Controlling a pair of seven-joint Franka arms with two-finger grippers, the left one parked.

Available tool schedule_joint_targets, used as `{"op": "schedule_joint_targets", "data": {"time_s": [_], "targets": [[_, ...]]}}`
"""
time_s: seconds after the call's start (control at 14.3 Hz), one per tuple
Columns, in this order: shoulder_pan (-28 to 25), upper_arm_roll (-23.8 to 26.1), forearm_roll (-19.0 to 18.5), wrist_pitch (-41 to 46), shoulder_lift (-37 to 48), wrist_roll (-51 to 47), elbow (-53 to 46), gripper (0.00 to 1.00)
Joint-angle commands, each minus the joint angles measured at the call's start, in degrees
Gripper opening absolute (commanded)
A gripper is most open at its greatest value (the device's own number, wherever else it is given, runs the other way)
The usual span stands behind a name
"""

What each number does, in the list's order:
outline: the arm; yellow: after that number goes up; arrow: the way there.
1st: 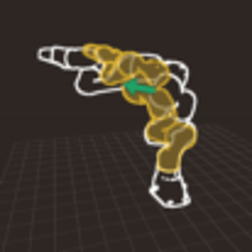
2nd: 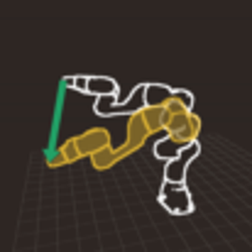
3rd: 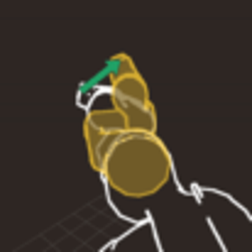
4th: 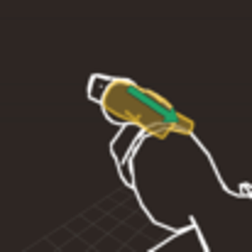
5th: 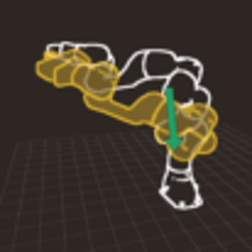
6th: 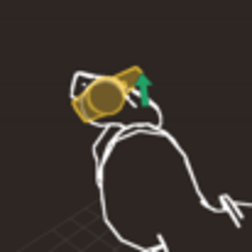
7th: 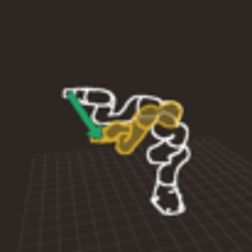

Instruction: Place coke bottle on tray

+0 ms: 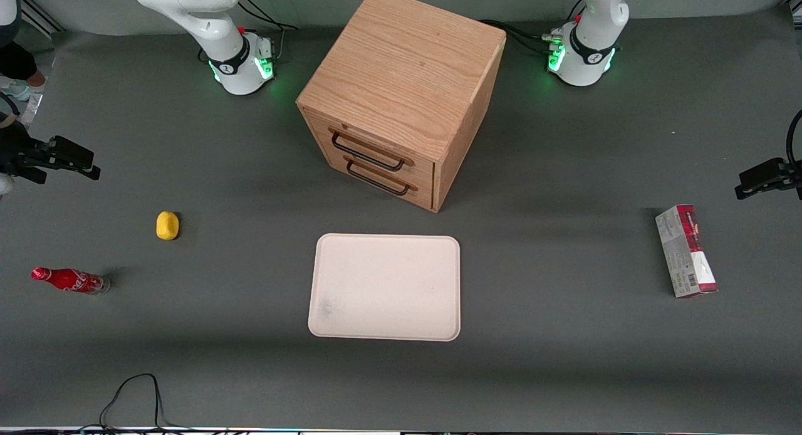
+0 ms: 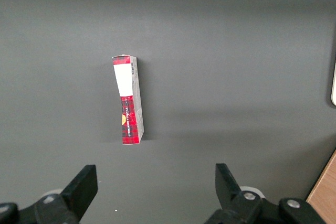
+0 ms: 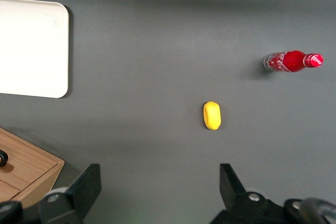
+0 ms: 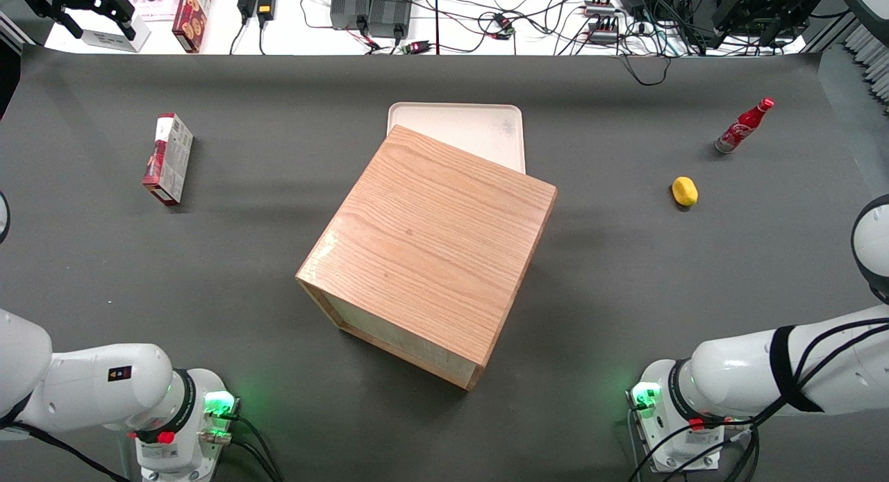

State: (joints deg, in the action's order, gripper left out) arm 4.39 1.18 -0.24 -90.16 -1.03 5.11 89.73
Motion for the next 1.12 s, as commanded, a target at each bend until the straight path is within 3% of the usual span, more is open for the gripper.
{"op": "schedule_joint_targets", "data": {"time_s": [0.0,1.05], "targets": [[-1.0,-0.8,0.8,1.0,-0.8,-0.5,-1.7,1.00],[0.4,-2.7,0.8,0.7,-3.2,-0.5,-5.0,1.00]]}}
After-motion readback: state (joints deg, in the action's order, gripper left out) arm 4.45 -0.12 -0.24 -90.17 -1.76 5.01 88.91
